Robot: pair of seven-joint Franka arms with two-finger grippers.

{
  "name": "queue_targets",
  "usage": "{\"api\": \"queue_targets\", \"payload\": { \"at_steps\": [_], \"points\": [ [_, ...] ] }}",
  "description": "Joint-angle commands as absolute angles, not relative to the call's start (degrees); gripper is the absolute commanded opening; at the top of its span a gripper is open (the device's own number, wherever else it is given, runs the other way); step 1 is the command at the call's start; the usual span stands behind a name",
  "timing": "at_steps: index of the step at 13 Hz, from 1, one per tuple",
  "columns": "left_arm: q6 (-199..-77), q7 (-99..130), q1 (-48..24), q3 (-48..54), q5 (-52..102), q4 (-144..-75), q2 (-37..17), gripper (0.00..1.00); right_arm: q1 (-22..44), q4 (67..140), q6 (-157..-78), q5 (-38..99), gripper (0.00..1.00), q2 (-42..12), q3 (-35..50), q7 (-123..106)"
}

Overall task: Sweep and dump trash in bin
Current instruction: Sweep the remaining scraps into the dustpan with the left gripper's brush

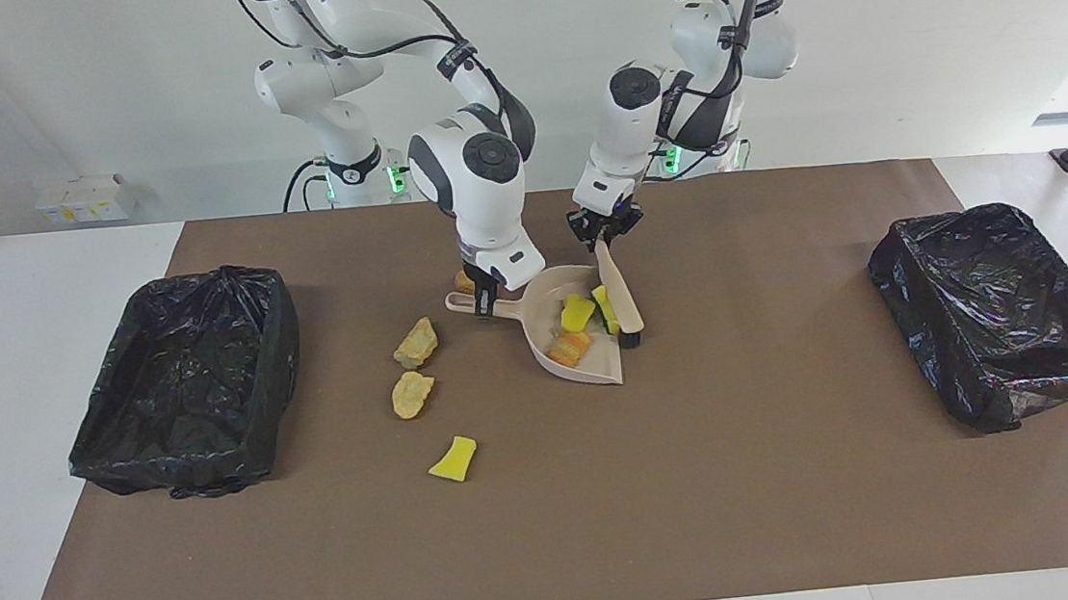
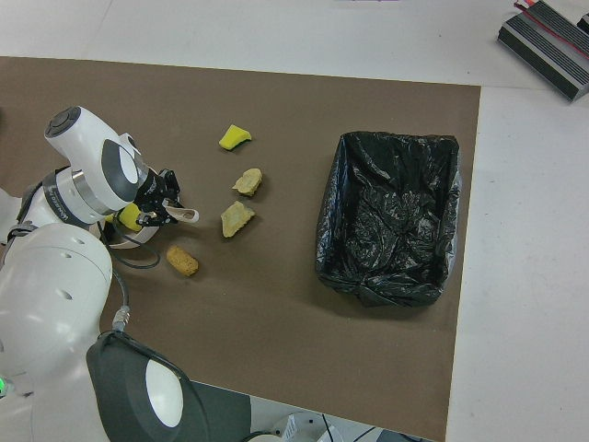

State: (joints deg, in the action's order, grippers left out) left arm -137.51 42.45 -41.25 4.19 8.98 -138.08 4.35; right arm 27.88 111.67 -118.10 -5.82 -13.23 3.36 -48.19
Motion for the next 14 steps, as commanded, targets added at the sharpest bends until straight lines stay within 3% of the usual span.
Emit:
{"api": "queue_targets", "payload": {
  "at_steps": [1, 5, 14],
  "points": [
    [-137.6, 43.2, -44.6, 3.3, 9.0, -134.2, 2.2, 0.0, 27.6, 112.9, -119.0, -4.7, 0.0, -13.0, 3.7, -48.8],
    [-131.2, 44.0, -40.5, 2.8, 7.8, -134.1, 2.1, 0.0, 27.6, 112.9, -119.0, -4.7, 0.0, -13.0, 3.7, -48.8],
    [-123.1, 50.8, -41.0, 3.3, 1.5, -126.0, 2.1, 0.0, 26.6, 112.7, -118.7, -1.9, 0.0, -13.3, 3.6, -48.4]
  ]
}}
